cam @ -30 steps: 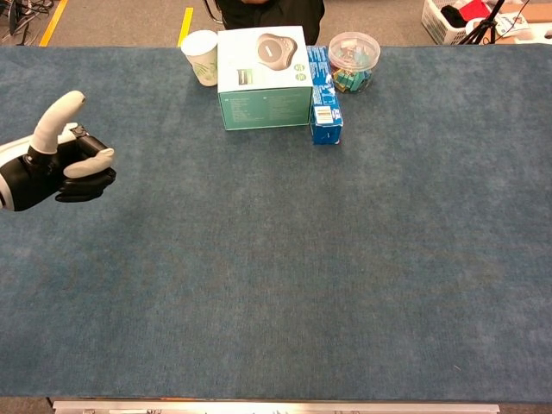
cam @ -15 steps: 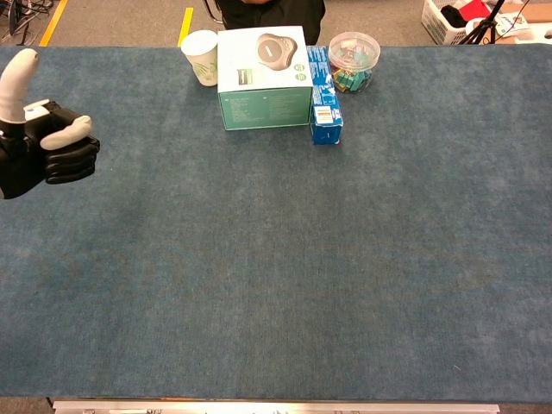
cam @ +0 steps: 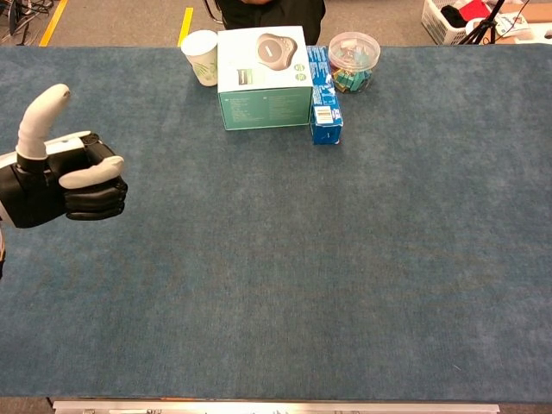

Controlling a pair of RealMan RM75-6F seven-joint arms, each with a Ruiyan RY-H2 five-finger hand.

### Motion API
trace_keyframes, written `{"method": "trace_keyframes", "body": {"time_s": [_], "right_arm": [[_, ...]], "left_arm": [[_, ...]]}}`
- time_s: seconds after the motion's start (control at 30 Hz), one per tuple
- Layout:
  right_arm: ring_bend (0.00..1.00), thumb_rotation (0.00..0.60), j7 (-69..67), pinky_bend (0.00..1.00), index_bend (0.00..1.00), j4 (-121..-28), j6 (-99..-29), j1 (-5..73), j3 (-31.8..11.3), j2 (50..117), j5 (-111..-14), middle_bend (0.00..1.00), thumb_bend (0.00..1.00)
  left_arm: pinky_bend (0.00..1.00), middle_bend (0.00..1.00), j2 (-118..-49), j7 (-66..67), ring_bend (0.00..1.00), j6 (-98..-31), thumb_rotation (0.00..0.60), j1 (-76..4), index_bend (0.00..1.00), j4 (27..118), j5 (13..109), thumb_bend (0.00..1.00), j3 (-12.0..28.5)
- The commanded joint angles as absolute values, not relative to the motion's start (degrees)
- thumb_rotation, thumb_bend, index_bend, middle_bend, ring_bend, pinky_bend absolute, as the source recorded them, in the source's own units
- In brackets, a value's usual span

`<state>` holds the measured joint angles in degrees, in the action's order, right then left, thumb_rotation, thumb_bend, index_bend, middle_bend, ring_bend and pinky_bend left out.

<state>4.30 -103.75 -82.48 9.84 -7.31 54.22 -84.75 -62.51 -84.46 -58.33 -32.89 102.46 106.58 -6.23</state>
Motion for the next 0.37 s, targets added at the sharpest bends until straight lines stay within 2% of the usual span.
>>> {"method": "trace_keyframes", "body": {"time_s": [0.03, 0.37], "right_arm": [[0.32, 0.597, 4.2, 0.44, 0.41, -103.75, -82.66, 9.65, -7.24, 54.08, -84.69, 0.45, 0.0], [0.32, 0.598, 3.81, 0.44, 0.41, -103.49, -82.87, 9.43, -7.18, 53.99, -84.61, 0.46, 0.0]], "left_arm": [[1.0, 1.0, -62.7, -86.49, 1.0, -59.19, 0.017, -34.81, 1.0, 101.54, 107.61, 0.0, -7.71], [1.0, 1.0, -62.7, -86.52, 1.0, -60.43, 0.042, -36.77, 1.0, 101.52, 105.95, 0.0, -10.12]]}}
